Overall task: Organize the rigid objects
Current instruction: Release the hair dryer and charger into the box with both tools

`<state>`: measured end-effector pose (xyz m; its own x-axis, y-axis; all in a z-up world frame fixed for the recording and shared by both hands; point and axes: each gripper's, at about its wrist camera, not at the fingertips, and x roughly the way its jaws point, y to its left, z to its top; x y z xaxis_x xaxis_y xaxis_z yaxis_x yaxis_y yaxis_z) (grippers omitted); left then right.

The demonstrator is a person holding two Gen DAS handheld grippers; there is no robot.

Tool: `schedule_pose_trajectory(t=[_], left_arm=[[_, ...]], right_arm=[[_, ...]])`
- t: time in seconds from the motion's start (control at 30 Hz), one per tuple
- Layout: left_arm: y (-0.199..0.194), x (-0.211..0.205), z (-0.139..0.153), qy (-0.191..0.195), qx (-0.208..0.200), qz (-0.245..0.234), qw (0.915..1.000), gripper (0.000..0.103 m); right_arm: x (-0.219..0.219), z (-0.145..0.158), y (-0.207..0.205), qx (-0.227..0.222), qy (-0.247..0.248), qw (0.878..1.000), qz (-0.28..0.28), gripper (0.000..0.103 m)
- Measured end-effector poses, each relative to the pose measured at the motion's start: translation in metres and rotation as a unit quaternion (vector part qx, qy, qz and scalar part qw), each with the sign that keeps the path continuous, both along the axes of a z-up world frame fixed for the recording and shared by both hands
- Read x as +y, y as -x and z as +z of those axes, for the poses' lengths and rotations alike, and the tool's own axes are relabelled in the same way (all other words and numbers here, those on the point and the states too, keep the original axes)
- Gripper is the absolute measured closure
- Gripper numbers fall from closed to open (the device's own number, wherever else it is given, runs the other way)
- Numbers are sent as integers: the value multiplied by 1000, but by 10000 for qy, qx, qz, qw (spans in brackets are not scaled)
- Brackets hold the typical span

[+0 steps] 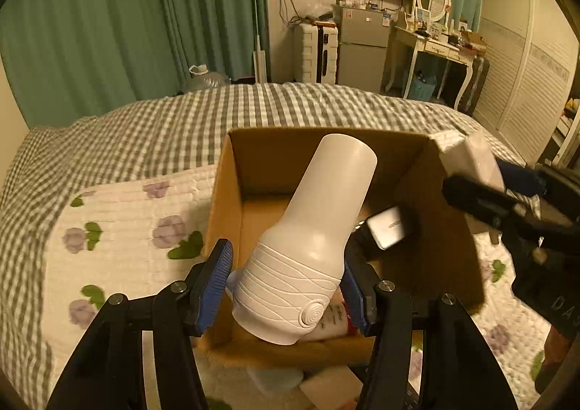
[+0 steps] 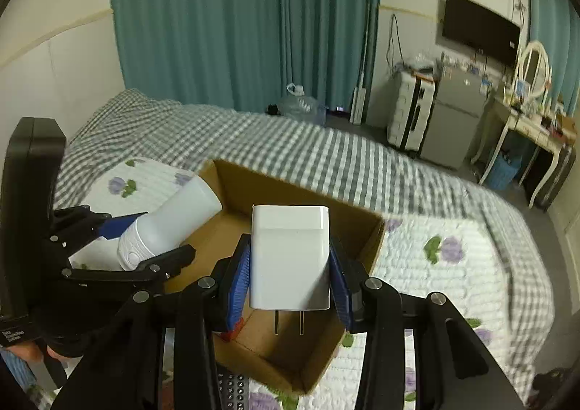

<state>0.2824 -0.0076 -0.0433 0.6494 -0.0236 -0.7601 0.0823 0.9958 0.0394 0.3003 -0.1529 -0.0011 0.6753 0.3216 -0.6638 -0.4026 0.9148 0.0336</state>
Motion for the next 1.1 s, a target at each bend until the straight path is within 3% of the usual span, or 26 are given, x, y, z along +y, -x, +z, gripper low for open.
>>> schedule_pose_trajectory(t=[0.23, 0.5, 0.7, 0.73, 0.77, 0.83, 1.1], left_arm=[[-14, -10, -20, -48, -29, -122, 9999, 43], [-5, -14, -1, -321, -144, -13, 9994, 42], [10, 3, 14, -184, -251, 295, 9991, 40], [13, 3, 15, -198, -257, 315, 9990, 40], [17, 5, 17, -211, -264, 346, 9988, 40], [25, 6, 20, -194, -232, 401, 9987, 40], [78, 16, 43, 31, -264, 605, 9978, 39]], right_arm=[[-10, -49, -19, 374, -76, 9992, 107, 63], [-15, -47, -14, 398, -98, 9991, 85, 63], [-9, -51, -5, 458, -118, 9987, 178, 63], [-8, -51, -4, 476, -99, 9987, 168, 58], [-9, -49, -2, 430, -102, 9989, 130, 42], [-14, -42, 5, 302, -206, 9993, 40, 29], [-40, -6, 59, 104, -163, 9995, -255, 29]])
